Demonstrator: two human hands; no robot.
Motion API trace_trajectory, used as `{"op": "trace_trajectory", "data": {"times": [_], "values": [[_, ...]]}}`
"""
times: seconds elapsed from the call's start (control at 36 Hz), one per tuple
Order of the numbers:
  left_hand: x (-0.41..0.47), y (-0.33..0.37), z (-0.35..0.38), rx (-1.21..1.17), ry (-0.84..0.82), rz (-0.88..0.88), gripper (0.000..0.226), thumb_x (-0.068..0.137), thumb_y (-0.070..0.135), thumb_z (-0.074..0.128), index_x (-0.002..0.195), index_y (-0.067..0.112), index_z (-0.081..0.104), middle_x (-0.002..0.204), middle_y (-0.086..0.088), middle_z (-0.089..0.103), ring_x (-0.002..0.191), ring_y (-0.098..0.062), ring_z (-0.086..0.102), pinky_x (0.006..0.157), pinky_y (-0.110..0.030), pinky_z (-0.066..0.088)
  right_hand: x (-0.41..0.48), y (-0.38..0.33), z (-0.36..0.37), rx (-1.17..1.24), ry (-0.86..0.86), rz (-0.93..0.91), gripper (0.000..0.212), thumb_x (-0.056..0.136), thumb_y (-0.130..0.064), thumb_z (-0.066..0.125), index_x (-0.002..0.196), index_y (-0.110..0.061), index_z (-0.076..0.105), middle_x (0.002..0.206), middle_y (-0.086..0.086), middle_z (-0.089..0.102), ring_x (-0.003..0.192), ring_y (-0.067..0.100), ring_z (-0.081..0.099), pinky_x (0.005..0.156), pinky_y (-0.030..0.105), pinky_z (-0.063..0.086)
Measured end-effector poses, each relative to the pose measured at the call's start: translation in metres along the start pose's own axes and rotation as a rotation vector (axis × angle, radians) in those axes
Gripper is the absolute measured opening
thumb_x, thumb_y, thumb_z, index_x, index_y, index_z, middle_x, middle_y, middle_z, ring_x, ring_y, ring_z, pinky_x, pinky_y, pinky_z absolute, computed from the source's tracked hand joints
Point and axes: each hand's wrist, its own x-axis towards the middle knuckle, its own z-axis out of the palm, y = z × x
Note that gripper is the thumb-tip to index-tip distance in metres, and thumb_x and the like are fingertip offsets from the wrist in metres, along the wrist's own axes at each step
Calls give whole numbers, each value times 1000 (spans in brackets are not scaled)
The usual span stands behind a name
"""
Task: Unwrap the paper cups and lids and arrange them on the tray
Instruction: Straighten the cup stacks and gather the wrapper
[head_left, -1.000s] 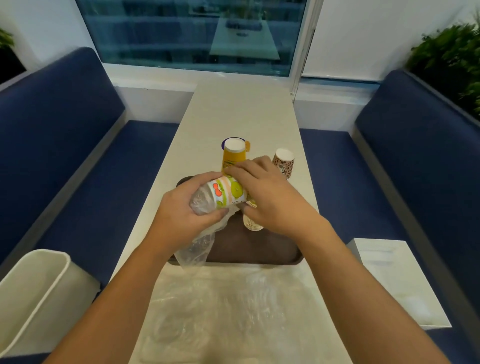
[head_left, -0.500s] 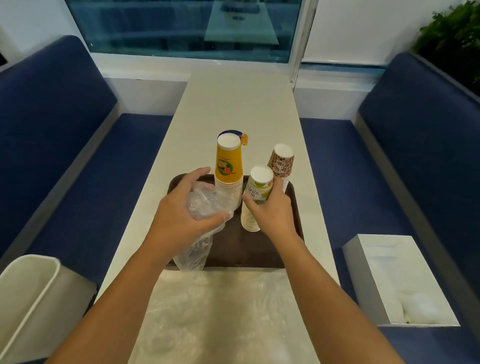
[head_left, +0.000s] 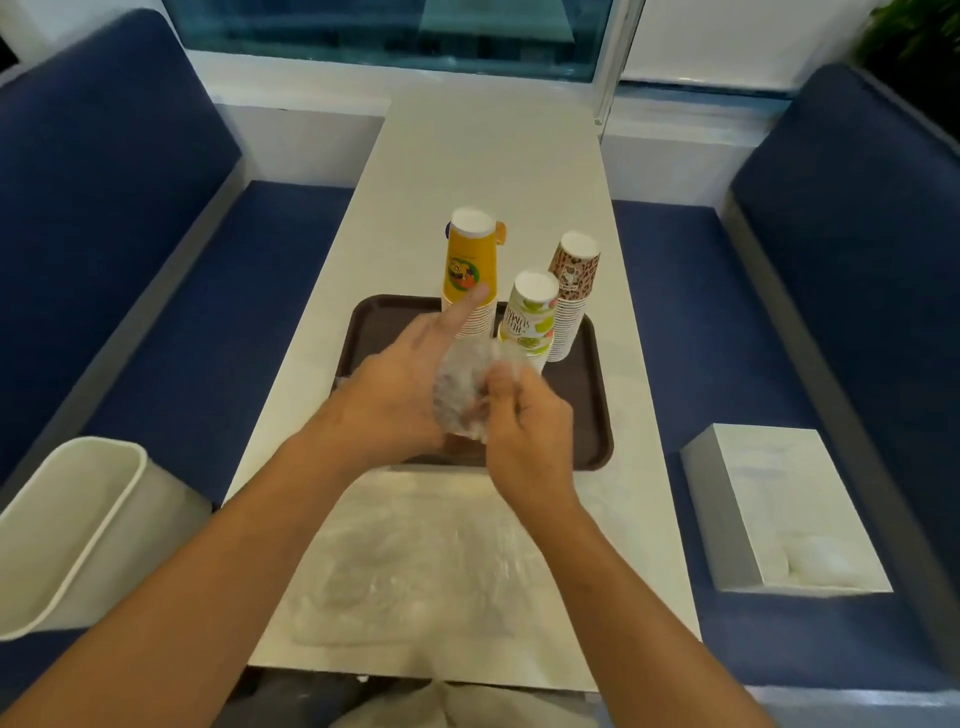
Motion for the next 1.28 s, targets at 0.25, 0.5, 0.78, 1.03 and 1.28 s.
{"op": "trace_trajectory", "data": {"times": [0.25, 0.5, 0.78, 1.03, 1.28], "values": [[-62, -52, 1, 365, -49, -72, 40, 92, 63, 66, 127, 44, 58, 104, 17, 72, 88, -12, 67, 79, -32, 56, -9, 51, -83, -177, 486, 341, 37, 107, -33, 42, 85, -15, 65, 75, -8, 61, 73, 12, 59, 75, 46, 55], [-91, -80, 42, 435, 109, 78, 40, 94, 40, 75, 133, 34, 66, 111, 4, 73, 95, -24, 66, 84, -40, 55, -44, 52, -114, -736, 413, 78, 44, 96, -33, 64, 134, -16, 53, 131, 9, 47, 115, 28, 50, 100, 48, 48], [-120, -103, 113, 608, -83, 96, 77, 91, 86, 36, 156, 44, 39, 159, -1, 45, 148, -30, 39, 127, -57, 16, -125, 138, -6, -1057, -668, -114, 56, 111, -51, 18, 164, -34, 15, 173, 5, -3, 159, 32, -5, 125, 62, 1], [-144, -157, 149, 556, -100, -106, 63, 103, 72, 9, 161, 53, -5, 176, -1, 0, 161, -34, -7, 125, -65, 1, -130, 111, 18, -1025, -530, -155, 80, 97, -45, 34, 166, -13, 8, 172, 14, -12, 158, 32, -17, 126, 59, -5], [-141, -163, 151, 513, -108, -139, 63, 102, 72, 5, 160, 54, -11, 173, 4, -19, 158, -29, -22, 126, -60, -9, -126, 146, 41, -1063, -688, -140, 68, 109, -55, 8, 165, -20, -4, 172, 3, -16, 157, 23, -22, 126, 57, -4]]}}
